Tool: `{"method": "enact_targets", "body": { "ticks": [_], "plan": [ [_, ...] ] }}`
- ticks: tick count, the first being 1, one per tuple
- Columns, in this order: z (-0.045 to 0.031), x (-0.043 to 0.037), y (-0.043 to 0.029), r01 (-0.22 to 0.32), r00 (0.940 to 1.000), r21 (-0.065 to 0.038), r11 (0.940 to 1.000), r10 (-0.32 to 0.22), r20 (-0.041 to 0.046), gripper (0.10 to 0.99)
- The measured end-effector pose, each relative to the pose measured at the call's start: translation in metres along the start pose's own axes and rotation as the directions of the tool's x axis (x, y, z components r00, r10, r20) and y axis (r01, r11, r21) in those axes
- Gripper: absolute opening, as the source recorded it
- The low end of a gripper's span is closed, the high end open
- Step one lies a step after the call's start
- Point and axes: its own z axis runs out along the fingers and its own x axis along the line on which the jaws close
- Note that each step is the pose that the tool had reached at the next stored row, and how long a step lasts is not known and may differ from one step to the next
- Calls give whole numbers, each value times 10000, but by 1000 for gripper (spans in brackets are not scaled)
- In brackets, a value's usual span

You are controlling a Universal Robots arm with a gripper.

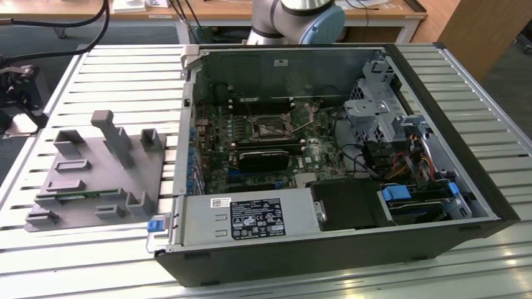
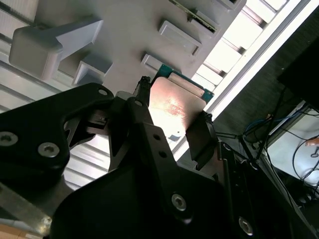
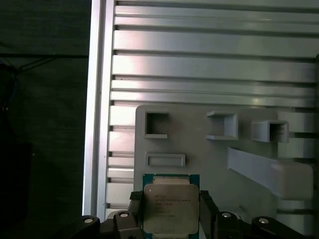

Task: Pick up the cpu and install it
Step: 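Pick up the cpu and move it towards the insertion slot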

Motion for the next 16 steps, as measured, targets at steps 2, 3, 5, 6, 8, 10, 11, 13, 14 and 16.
{"method": "enact_targets", "body": {
  "ticks": [2, 3, 5, 6, 8, 10, 11, 13, 14, 16],
  "plan": [
    [-20, 0, 1, 0, 10000, 0, 10000, 0, 1, 541],
    [-30, 0, 1, 0, 10000, -1, 10000, 0, 2, 541],
    [-49, 0, 3, 0, 10000, 0, 10000, 0, 1, 541],
    [-59, 0, 3, 0, 10000, 0, 10000, 0, 1, 541],
    [-79, -1, 5, 0, 10000, 0, 10000, 0, 1, 541],
    [-99, -1, 6, 0, 10000, -1, 10000, 0, 2, 541],
    [-110, -1, 6, 0, 10000, 0, 10000, 0, 1, 541],
    [-130, -1, 8, 0, 10000, 0, 10000, 0, 1, 541],
    [-140, -1, 8, 0, 10000, -1, 10000, 0, 1, 541],
    [-161, -1, 10, 0, 10000, -1, 10000, 0, 2, 541]
  ]
}}
